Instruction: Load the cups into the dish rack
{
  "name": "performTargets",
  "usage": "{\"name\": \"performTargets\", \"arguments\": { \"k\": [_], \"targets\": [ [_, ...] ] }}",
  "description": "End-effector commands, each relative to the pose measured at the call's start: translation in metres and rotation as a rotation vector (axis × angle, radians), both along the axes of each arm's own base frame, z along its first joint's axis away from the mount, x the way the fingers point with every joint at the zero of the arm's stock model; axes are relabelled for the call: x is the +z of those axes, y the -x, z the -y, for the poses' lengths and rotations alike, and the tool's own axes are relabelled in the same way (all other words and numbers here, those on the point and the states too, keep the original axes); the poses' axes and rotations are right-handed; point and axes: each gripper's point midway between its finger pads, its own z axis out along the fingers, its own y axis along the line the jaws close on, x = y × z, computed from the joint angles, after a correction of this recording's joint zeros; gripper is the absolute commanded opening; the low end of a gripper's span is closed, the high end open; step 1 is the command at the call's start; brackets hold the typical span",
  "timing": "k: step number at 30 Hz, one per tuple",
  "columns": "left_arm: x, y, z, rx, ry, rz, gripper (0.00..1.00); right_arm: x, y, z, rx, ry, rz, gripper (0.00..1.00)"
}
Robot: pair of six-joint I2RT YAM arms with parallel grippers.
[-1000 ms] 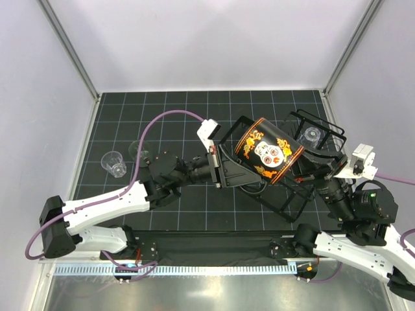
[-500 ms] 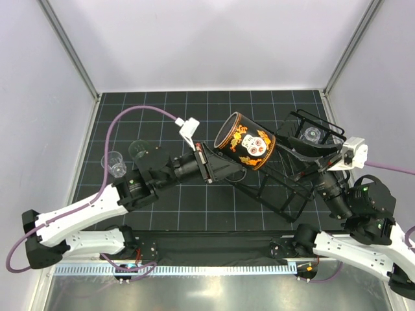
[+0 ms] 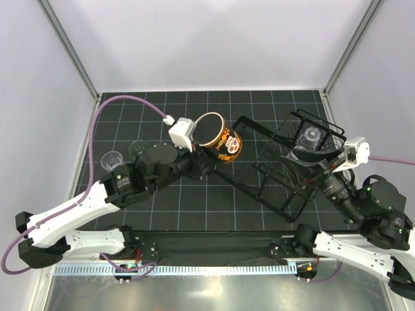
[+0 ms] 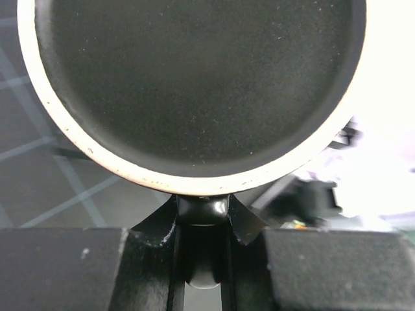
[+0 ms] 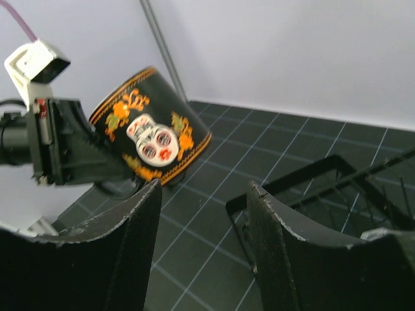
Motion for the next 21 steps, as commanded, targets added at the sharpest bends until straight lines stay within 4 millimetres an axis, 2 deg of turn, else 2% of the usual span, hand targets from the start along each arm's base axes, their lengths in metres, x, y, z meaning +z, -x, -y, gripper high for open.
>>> {"name": "performTargets", "arguments": {
  "k": [1, 4, 10, 12, 14, 15, 21],
  "targets": [
    [0.066, -0.032, -0.021, 0.158, 0.049, 0.202, 0.00, -0.011, 0.021, 0.005, 0.084, -0.005, -0.090, 0.57],
    [0.051, -0.049, -0.020, 0.189, -0.045, 0.232, 0.00, -0.010, 0.031, 0.010, 0.120, -0.013, -0.099, 0.57],
    [0.025, -0.089, -0.007, 0.214, -0.073, 0.204, 0.00, -0.004, 0.051, 0.026, 0.168, -0.055, -0.132, 0.57],
    [0.006, -0.102, 0.001, 0.208, -0.086, 0.181, 0.00, -0.006, 0.056, 0.028, 0.182, -0.046, -0.147, 0.57],
    [-0.002, -0.115, 0.008, 0.207, -0.083, 0.180, 0.00, -0.010, 0.057, 0.036, 0.162, -0.042, -0.158, 0.57],
    [-0.016, -0.121, 0.017, 0.199, -0.111, 0.164, 0.00, -0.010, 0.058, 0.039, 0.159, -0.055, -0.160, 0.57],
    [-0.053, -0.137, 0.052, 0.116, -0.175, 0.150, 0.00, -0.008, 0.060, 0.061, 0.111, -0.159, -0.138, 0.57]
  ]
}}
